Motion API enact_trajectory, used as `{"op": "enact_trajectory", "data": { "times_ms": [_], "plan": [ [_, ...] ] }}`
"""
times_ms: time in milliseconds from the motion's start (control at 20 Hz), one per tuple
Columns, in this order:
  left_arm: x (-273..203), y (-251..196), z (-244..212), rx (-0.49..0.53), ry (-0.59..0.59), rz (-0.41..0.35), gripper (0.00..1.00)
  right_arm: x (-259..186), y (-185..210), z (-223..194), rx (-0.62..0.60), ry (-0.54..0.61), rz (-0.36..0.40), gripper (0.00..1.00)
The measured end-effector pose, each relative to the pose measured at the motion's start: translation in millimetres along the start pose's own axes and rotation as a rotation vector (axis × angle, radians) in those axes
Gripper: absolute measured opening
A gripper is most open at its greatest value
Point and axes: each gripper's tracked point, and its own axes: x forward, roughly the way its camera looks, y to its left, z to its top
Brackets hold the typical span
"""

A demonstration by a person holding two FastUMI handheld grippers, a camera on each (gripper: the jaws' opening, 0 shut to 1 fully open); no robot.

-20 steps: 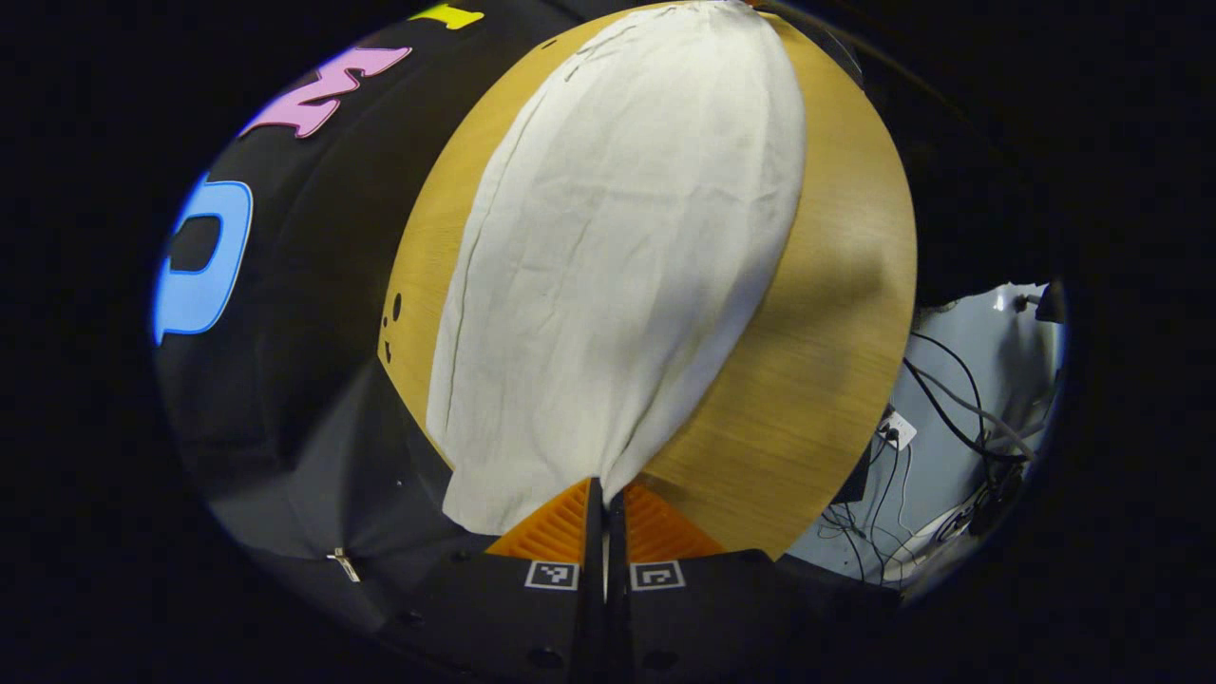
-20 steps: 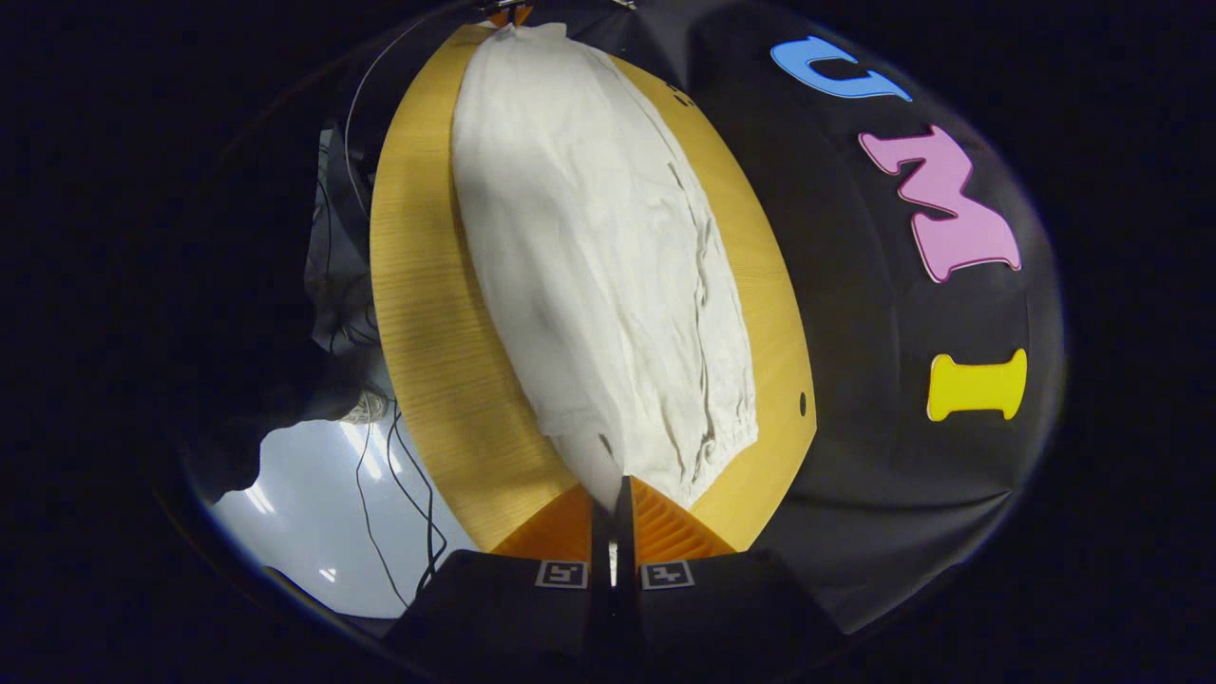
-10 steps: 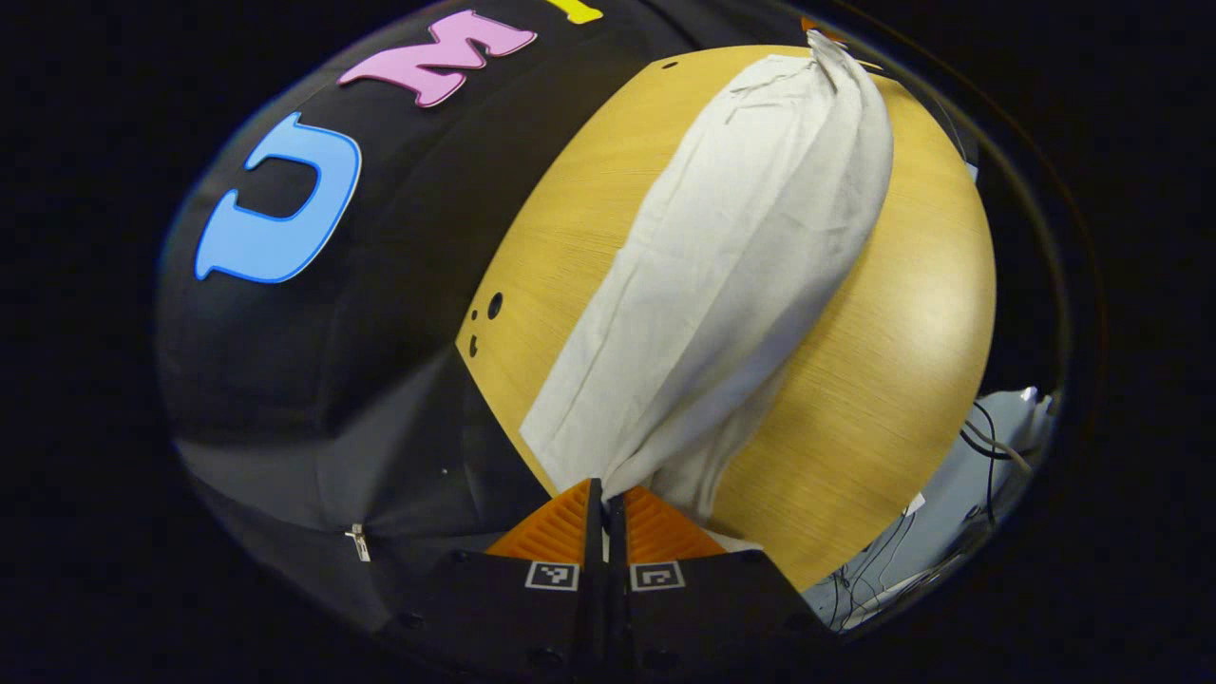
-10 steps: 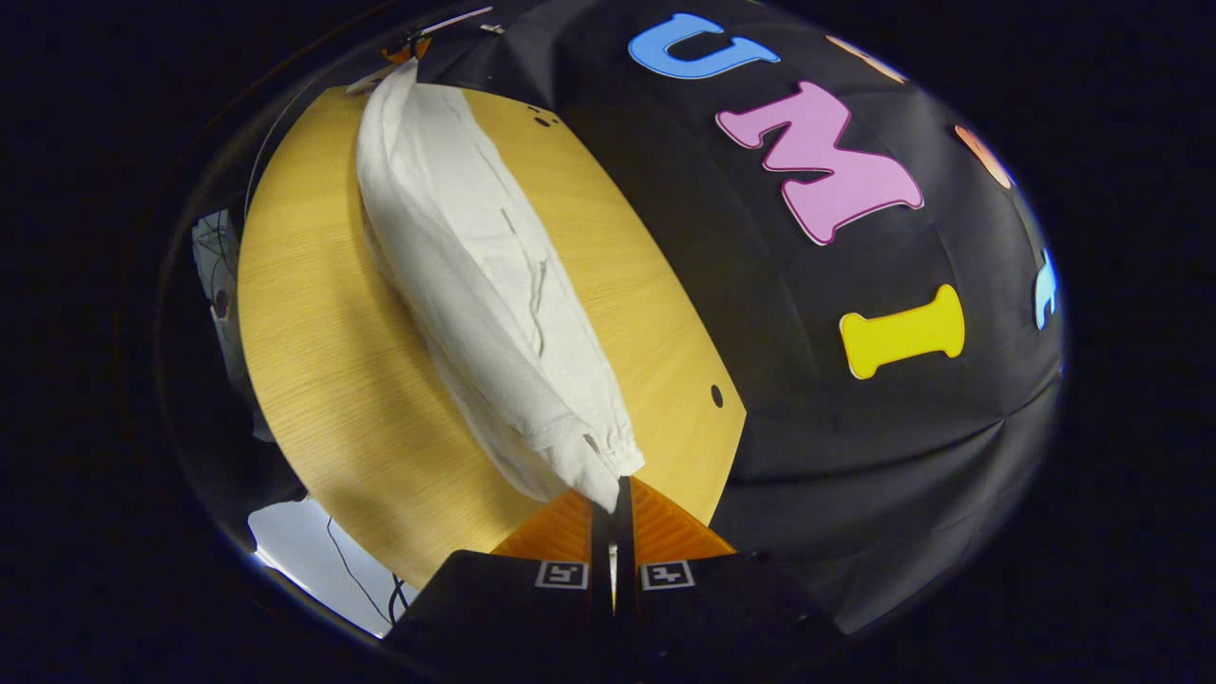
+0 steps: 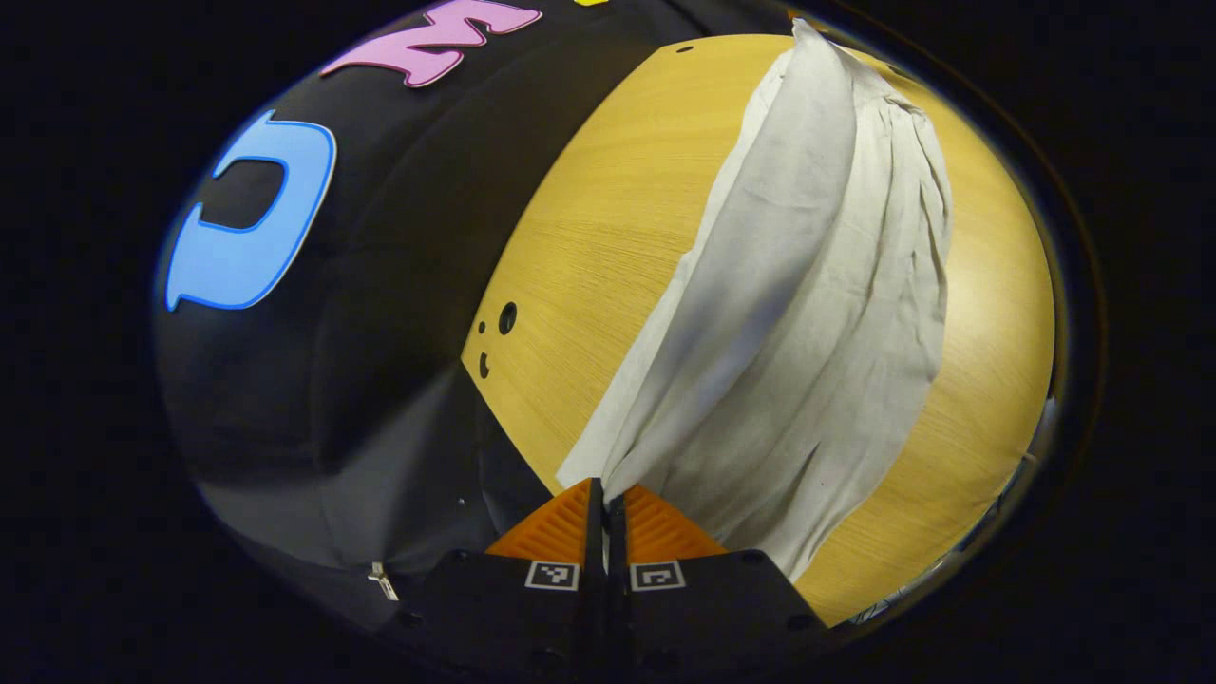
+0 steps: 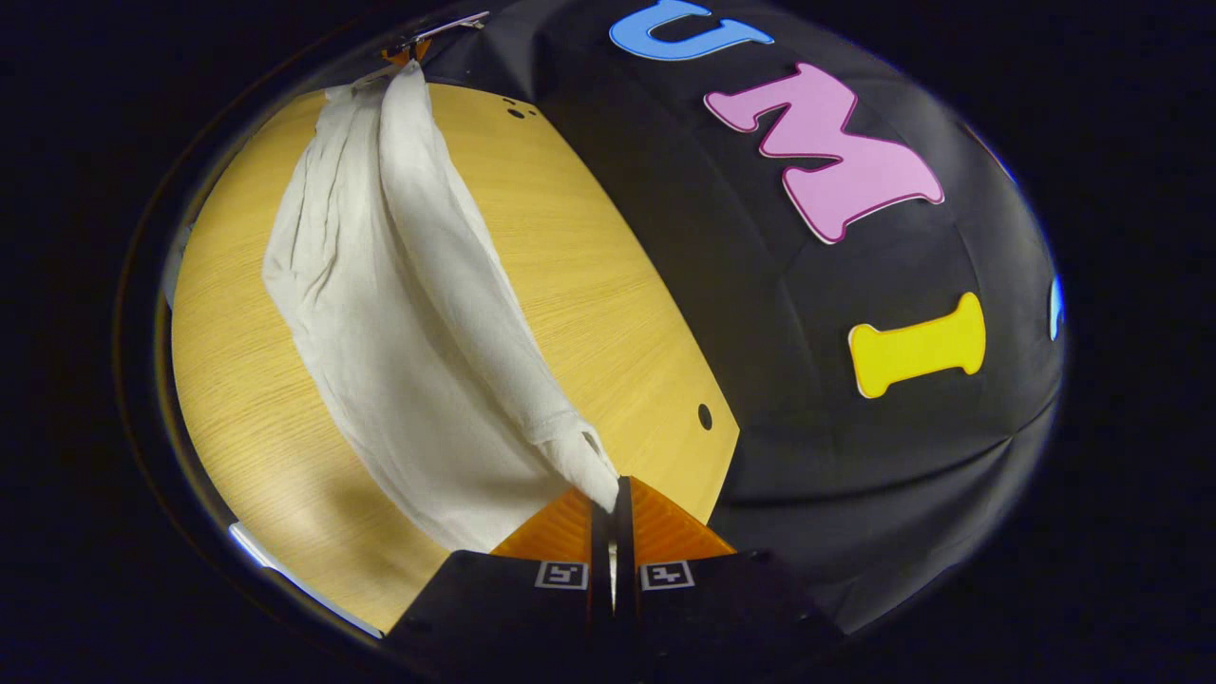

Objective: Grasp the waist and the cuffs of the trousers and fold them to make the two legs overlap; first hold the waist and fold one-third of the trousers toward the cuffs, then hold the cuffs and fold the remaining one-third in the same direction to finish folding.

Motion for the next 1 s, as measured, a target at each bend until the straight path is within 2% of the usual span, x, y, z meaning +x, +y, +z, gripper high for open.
{"op": "enact_trajectory", "data": {
  "times_ms": [200,550,750,850,900,1000],
  "plan": [
    [31.3,-13.8,-2.1,-0.002,0.047,-0.073,0.05,39.5,13.2,-11.4,-0.005,0.043,0.072,0.06],
    [73.8,-33.1,-4.5,0.081,0.106,-0.172,0.06,90.1,47.7,-32.8,0.005,0.129,0.209,0.06],
    [84.0,-27.1,-2.7,0.139,0.072,-0.13,0.08,94.2,57.1,-37.0,-0.005,0.127,0.243,0.08],
    [84.0,-20.3,-1.1,0.181,0.041,-0.11,0.26,94.7,51.0,-38.1,-0.019,0.109,0.22,0.11],
    [84.3,-15.0,-3.1,0.202,0.034,-0.1,0.39,96.0,47.2,-37.4,-0.025,0.101,0.214,0.27],
    [80.5,-2.2,-5.3,0.228,0.028,-0.071,0.67,94.9,42.0,-39.5,-0.017,0.105,0.22,0.47]
  ]
}}
